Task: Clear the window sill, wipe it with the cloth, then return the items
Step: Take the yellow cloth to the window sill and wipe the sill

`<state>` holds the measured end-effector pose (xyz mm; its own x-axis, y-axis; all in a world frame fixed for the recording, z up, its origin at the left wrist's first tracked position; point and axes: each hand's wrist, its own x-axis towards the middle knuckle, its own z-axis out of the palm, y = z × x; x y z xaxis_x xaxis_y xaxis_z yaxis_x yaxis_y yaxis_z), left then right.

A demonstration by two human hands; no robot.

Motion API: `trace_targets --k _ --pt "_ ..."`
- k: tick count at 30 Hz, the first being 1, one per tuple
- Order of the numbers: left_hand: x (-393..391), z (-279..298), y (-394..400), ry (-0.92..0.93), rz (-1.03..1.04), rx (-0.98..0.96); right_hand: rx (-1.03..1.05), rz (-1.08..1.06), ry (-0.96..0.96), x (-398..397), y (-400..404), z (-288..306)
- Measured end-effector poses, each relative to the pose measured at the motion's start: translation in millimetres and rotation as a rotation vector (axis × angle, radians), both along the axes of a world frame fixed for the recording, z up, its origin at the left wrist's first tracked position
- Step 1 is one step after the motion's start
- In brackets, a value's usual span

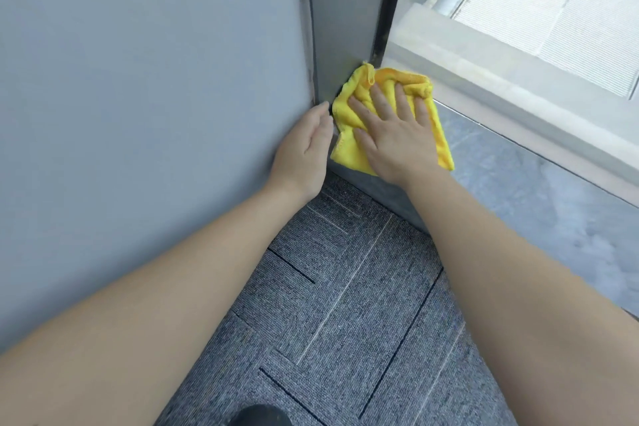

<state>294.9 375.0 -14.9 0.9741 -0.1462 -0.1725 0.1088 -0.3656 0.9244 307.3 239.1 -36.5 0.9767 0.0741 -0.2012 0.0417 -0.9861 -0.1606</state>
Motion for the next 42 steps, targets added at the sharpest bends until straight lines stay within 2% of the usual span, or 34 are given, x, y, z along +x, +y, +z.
trace_targets --k 4,7,12,16,19,26,30,33,36,42 --pt "0.4 0.0 -0.6 0.013 0.016 -0.061 0.041 0.097 0.009 -17.8 -11.9 2.4" --pt "0.9 -1.2 -1.2 0.027 0.018 -0.03 0.039 0.065 0.004 -37.2 -25.1 3.5" --pt "-3.2 -1.9 -5.1 0.043 -0.022 -0.016 -0.027 -0.248 0.032 -62.5 -43.3 2.6" --pt "0.0 -3.9 -5.3 0.042 -0.024 -0.012 0.029 -0.552 0.084 -43.6 -27.4 1.7" --pt "0.4 -5.5 -4.3 0.022 -0.08 0.011 0.061 -0.646 0.078 -25.2 -5.2 -1.2" --pt "1.8 -1.4 -20.1 -0.02 -0.078 0.02 -0.014 -0.137 -0.01 -44.7 -18.8 -0.5" --pt "4.1 1.4 -40.0 -0.054 -0.12 0.046 -0.011 -0.071 -0.001 -76.9 -40.0 2.1" --pt "1.7 -4.5 -55.9 -0.083 -0.165 0.115 -0.046 -0.183 0.024 -103.5 -55.2 0.5" --pt "-2.3 -10.1 -65.0 -0.104 -0.207 0.146 -0.049 -0.389 0.056 -113.4 -58.2 -0.9" --pt "6.8 -15.9 -59.5 -0.112 -0.251 0.144 0.063 -0.814 0.143 -78.7 -54.2 2.2"
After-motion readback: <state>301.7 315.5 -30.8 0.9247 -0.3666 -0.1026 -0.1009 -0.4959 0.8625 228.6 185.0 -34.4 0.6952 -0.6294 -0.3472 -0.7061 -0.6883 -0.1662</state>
